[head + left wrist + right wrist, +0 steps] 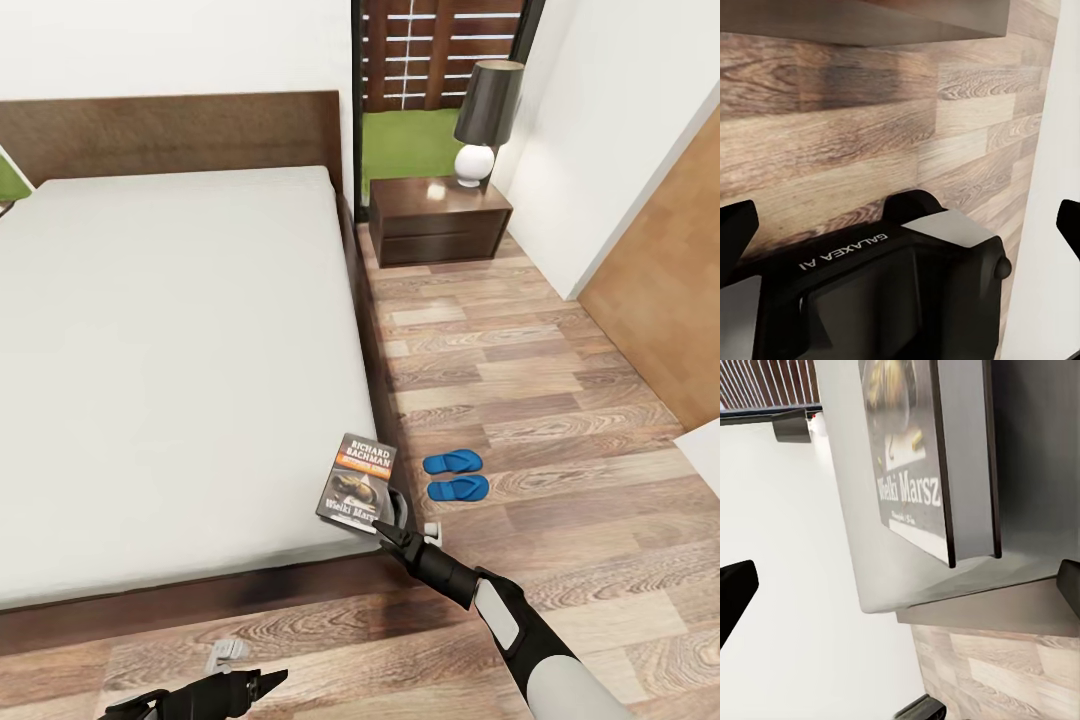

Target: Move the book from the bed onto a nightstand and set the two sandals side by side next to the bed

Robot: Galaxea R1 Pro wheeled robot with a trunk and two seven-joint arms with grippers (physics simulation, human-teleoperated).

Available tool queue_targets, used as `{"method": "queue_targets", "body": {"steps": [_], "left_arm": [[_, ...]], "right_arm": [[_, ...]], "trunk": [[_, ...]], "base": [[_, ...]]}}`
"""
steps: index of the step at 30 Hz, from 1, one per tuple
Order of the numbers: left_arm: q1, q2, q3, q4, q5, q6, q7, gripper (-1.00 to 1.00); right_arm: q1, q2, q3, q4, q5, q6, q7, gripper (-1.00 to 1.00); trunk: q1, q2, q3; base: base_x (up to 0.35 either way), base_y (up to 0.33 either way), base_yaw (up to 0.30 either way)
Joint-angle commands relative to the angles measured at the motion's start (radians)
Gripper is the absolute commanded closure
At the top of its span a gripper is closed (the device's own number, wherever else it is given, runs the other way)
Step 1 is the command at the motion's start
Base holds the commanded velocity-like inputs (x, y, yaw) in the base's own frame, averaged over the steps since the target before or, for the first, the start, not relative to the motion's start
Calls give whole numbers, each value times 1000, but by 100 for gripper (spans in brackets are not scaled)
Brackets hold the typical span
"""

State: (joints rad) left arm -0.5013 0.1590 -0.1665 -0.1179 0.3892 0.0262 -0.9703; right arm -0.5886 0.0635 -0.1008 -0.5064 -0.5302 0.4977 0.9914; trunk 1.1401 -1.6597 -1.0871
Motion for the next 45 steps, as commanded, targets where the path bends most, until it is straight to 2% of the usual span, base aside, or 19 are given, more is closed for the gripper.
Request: {"method": "queue_targets", "body": {"steps": [1, 3, 7, 45], "left_arm": [[0, 1, -8, 0, 10, 3, -2, -100], [0, 1, -8, 0, 10, 3, -2, -100], [0, 1, -8, 0, 10, 3, -2, -100], [0, 1, -8, 0, 11, 3, -1, -100]], "right_arm": [[0, 1, -5, 0, -1, 8, 2, -100], [0, 1, -5, 0, -1, 8, 3, -100], [0, 1, -5, 0, -1, 8, 3, -100], [0, 1, -5, 0, -1, 8, 3, -100]], "trunk": [[0, 0, -1], [0, 0, -1], [15, -28, -13], [15, -28, -13]], "base": [[0, 0, 0], [0, 0, 0], [0, 0, 0], [25, 18, 0]]}}
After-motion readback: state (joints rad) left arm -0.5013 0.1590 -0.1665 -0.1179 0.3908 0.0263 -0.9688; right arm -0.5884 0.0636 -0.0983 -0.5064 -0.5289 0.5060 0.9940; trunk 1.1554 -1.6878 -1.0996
